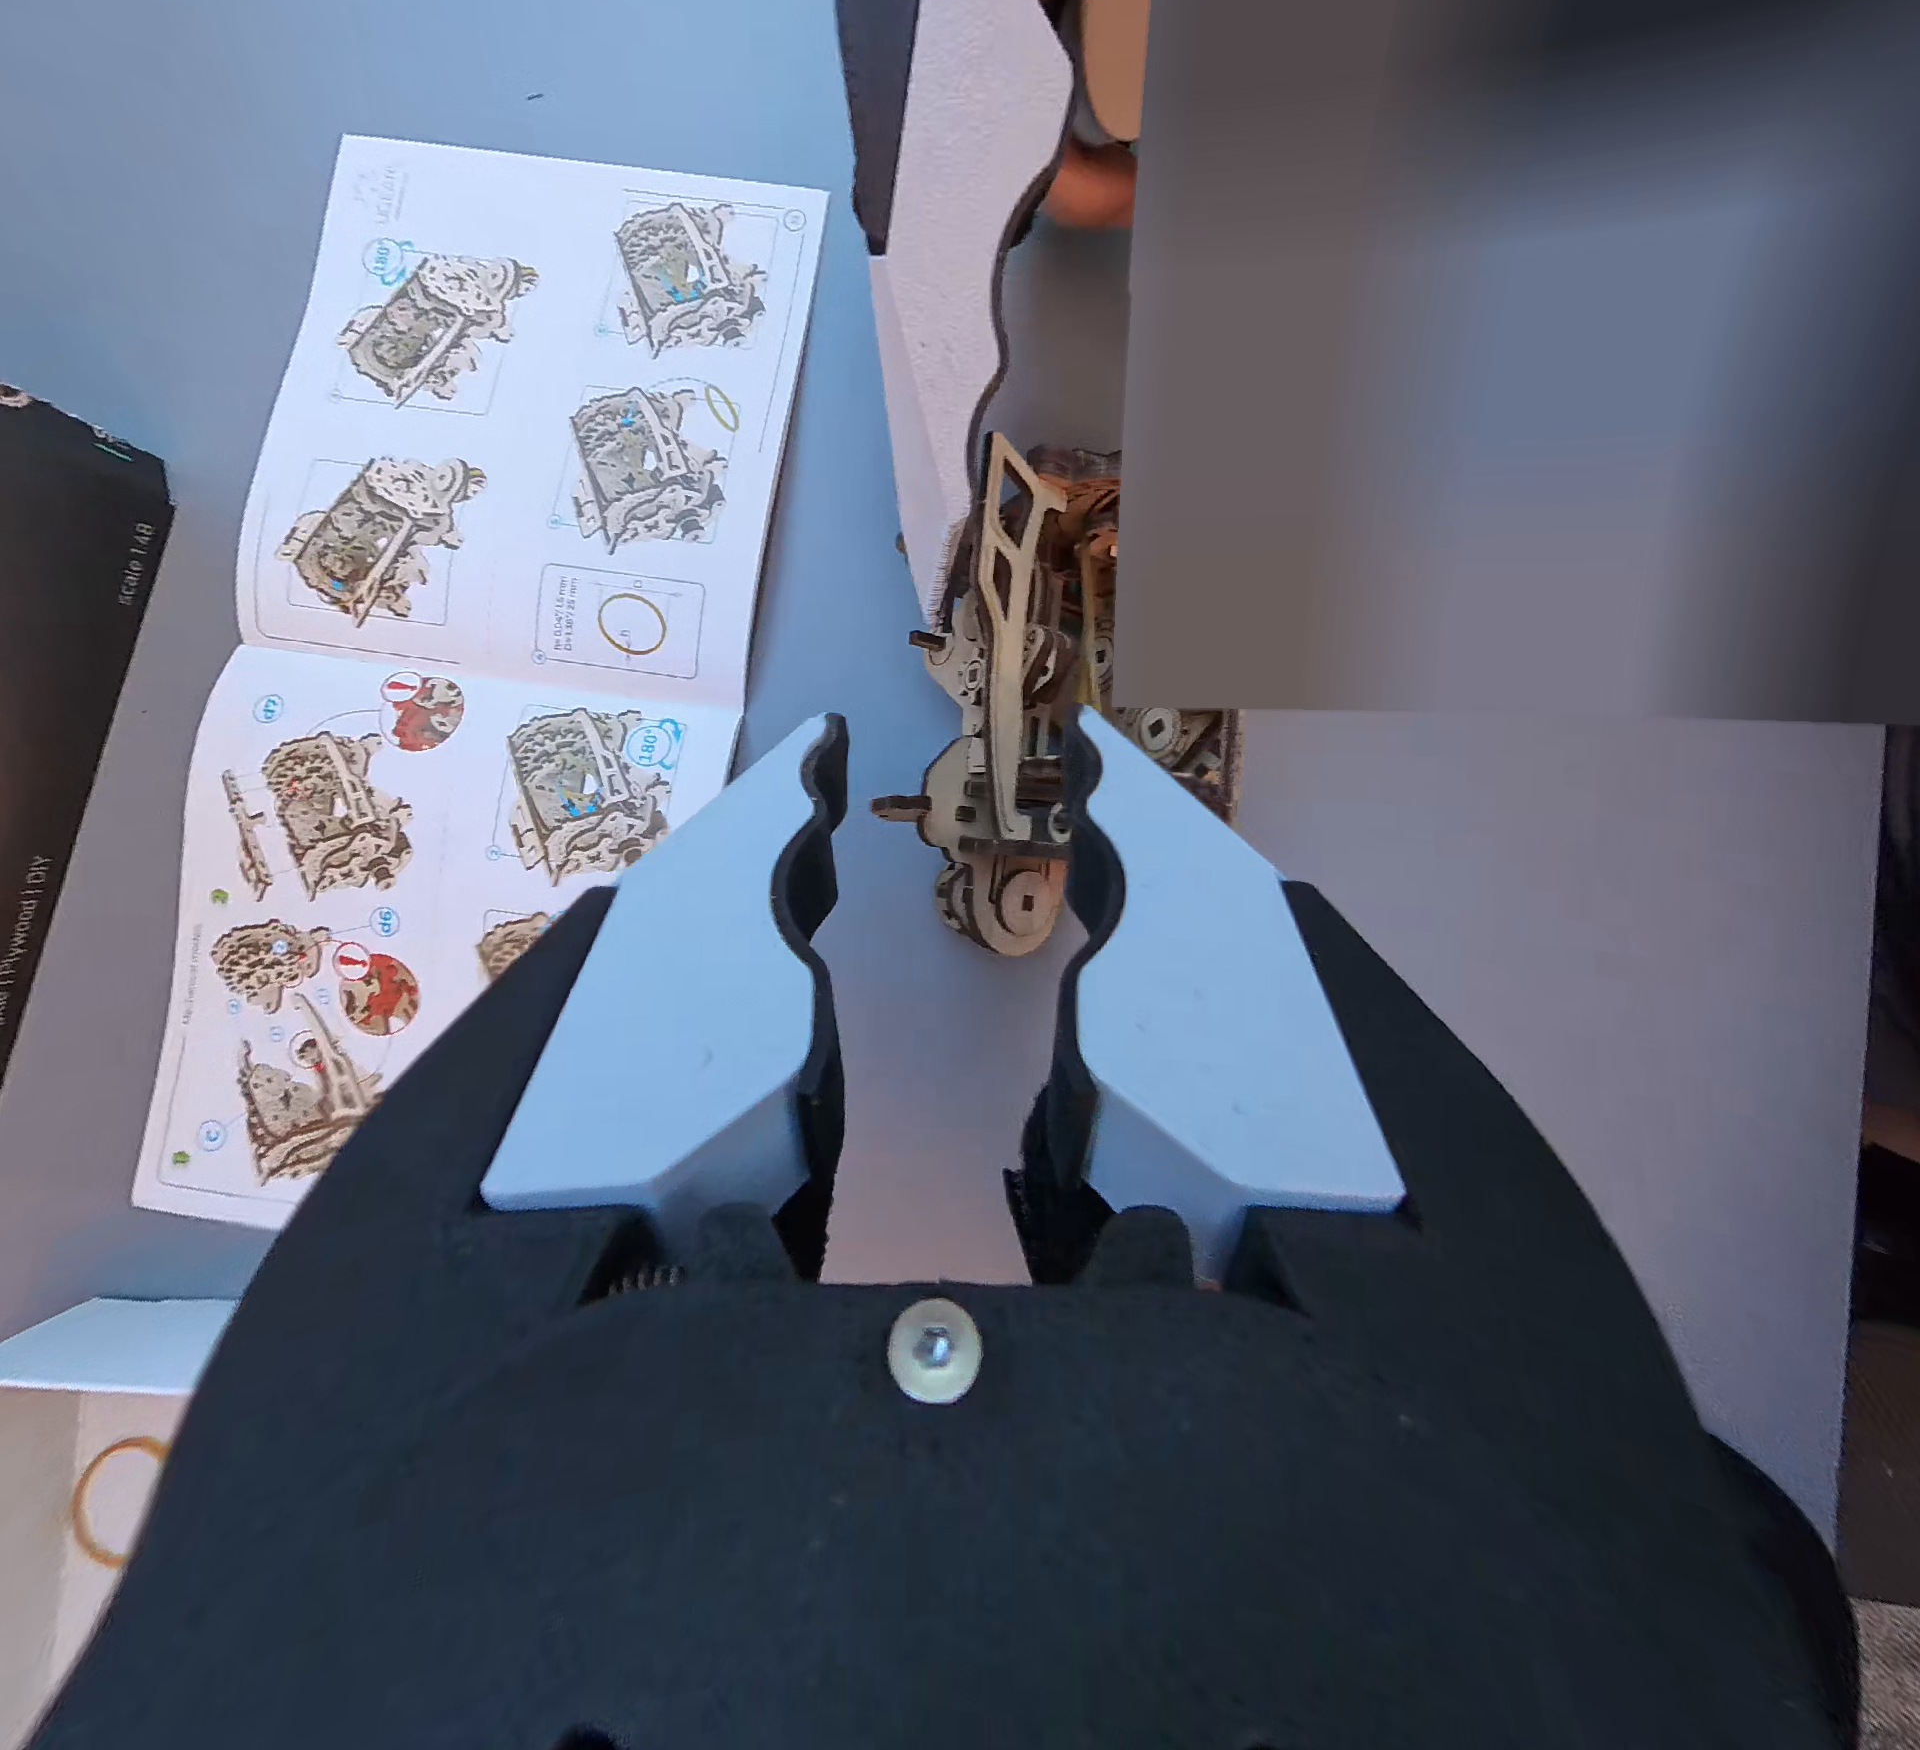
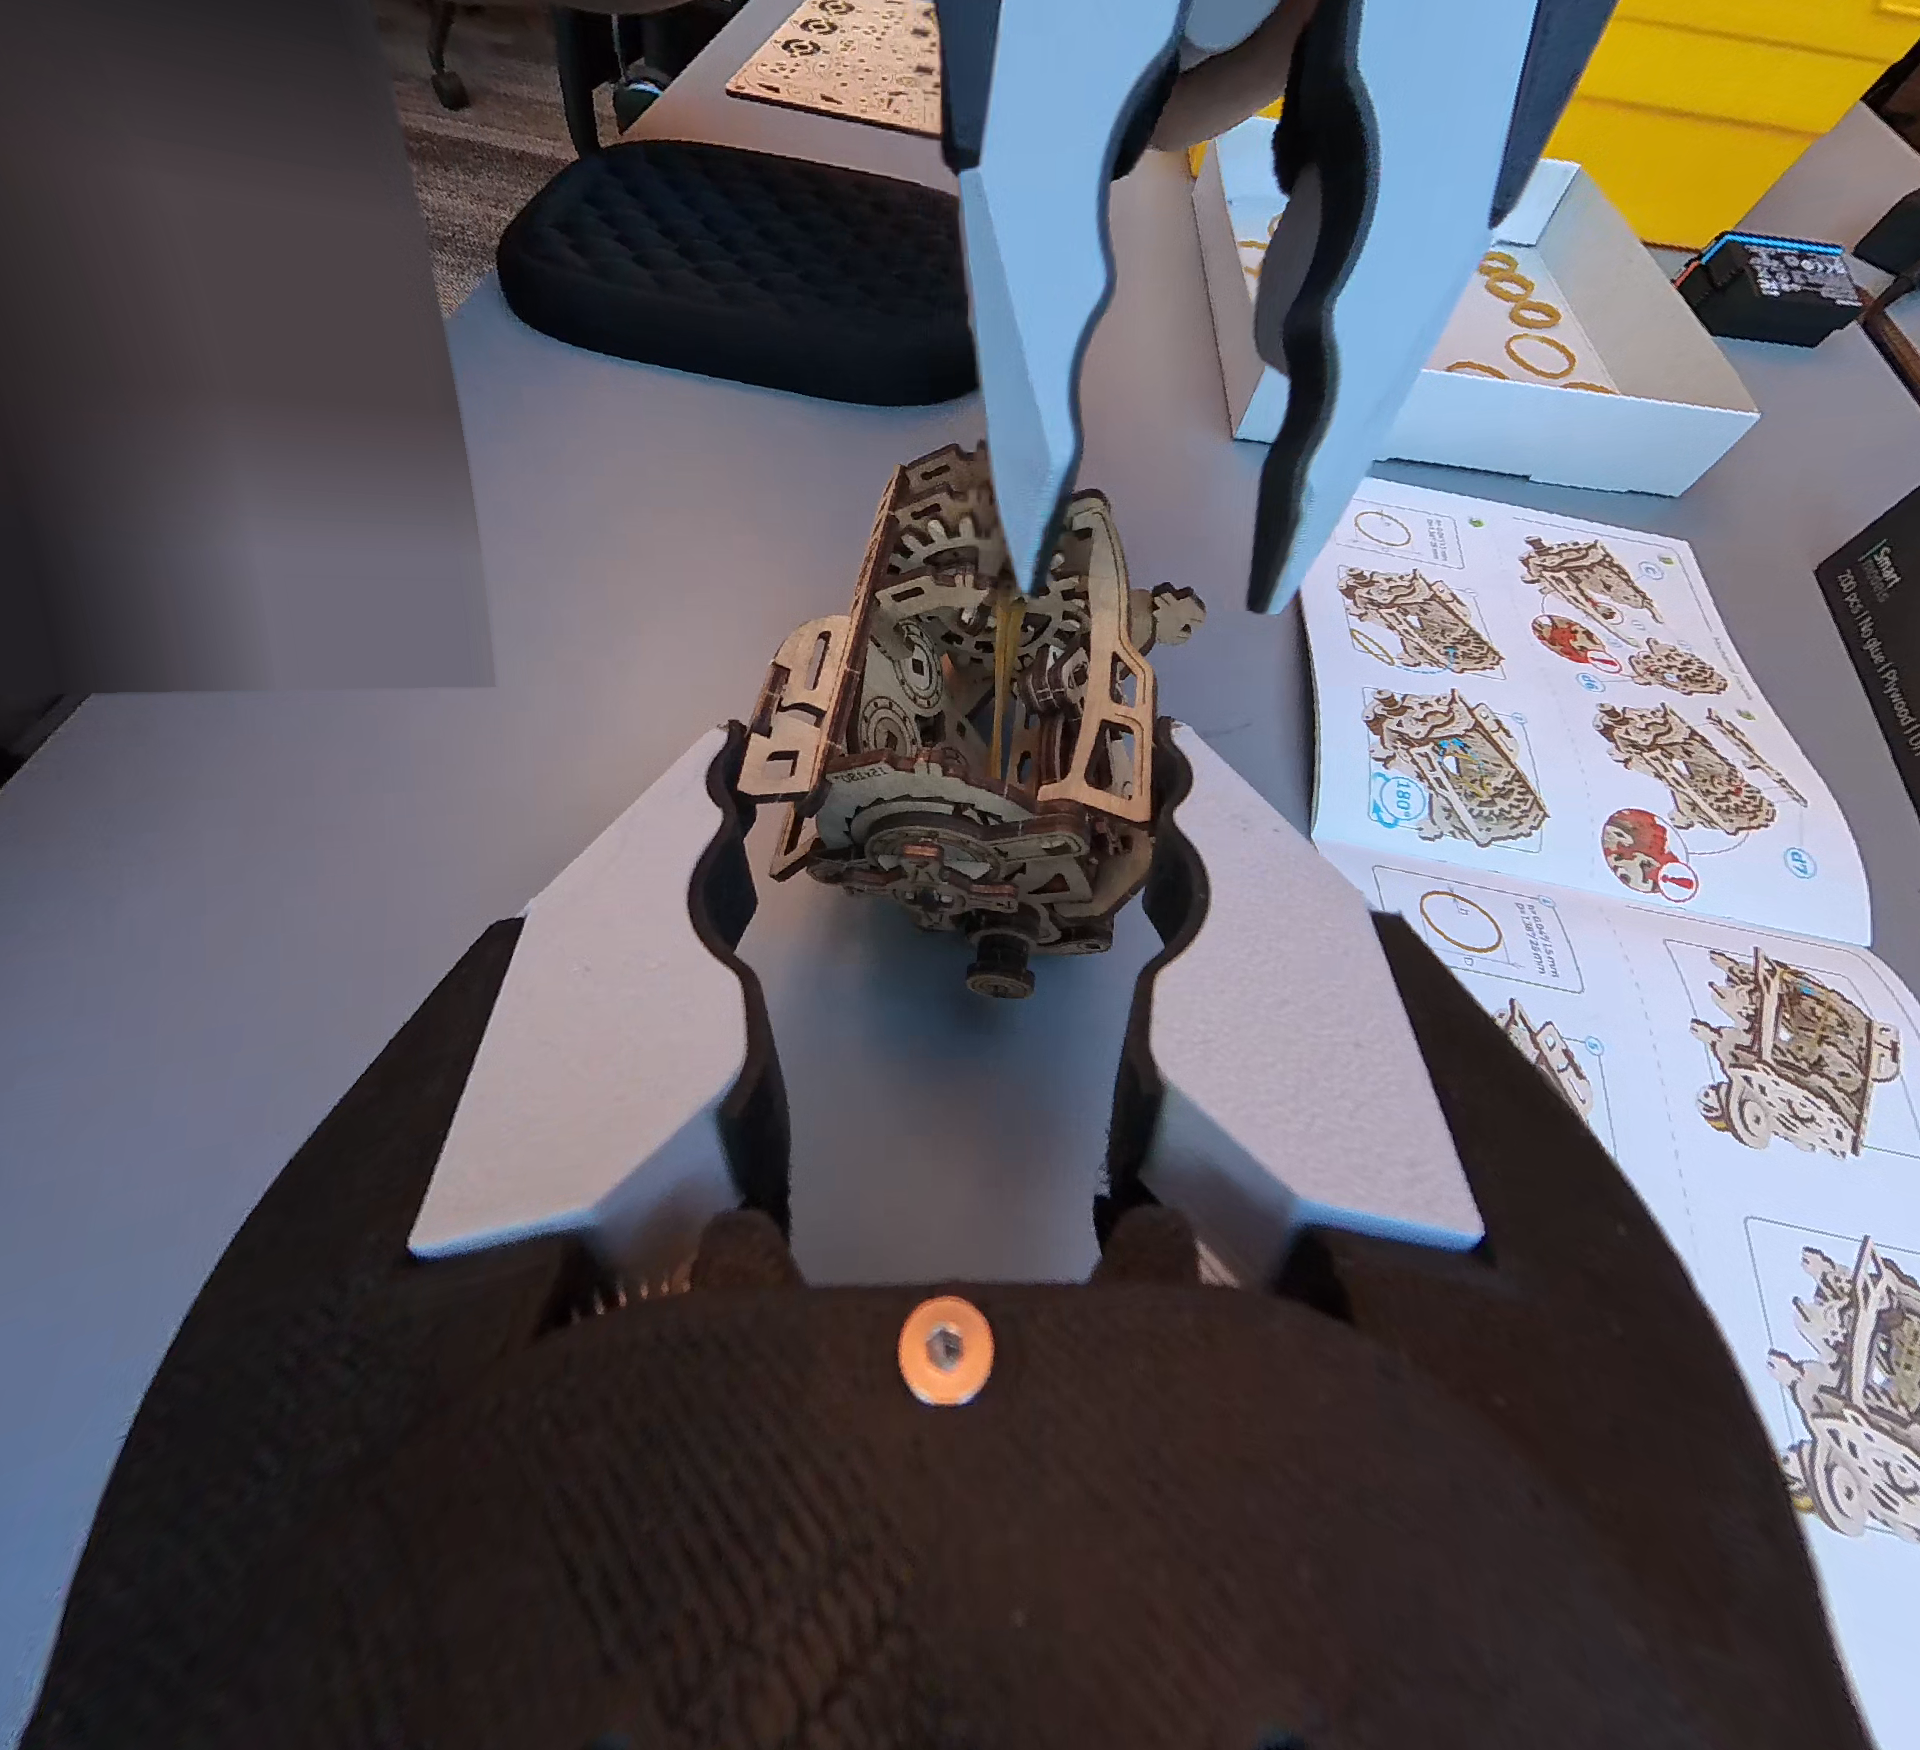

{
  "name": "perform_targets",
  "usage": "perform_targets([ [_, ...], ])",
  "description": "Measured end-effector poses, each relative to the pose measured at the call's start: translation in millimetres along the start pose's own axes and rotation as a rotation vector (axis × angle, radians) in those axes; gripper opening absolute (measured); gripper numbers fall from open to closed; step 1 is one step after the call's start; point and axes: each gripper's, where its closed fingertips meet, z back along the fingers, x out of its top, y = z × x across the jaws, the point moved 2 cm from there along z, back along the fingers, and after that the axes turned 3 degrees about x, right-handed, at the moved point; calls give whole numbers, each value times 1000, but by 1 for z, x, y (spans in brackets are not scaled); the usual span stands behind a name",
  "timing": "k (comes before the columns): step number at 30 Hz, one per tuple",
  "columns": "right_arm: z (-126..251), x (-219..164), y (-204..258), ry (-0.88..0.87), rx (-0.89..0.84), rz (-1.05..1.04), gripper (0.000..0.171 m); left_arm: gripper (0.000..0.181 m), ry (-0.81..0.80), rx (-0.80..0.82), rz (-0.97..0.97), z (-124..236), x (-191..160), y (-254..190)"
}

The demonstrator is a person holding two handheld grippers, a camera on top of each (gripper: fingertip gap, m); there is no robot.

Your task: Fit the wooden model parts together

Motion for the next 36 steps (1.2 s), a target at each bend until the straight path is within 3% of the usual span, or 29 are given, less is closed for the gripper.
perform_targets([
  [4, 0, 0, 0, 1, -3, -5, 75, 40, -46, 9, 28, 8, 3, 5],
  [14, -1, 2, 2, 18, -21, 66, 75, 55, -344, -95, 200, 37, -2, 0],
  [27, -2, 3, 7, 46, -63, 160, 75, 57, -95, -127, 114, 5, -7, -9],
  [36, -2, 2, 6, 51, -76, 161, 75, 30, -86, -245, 128, 5, -7, -20],
])
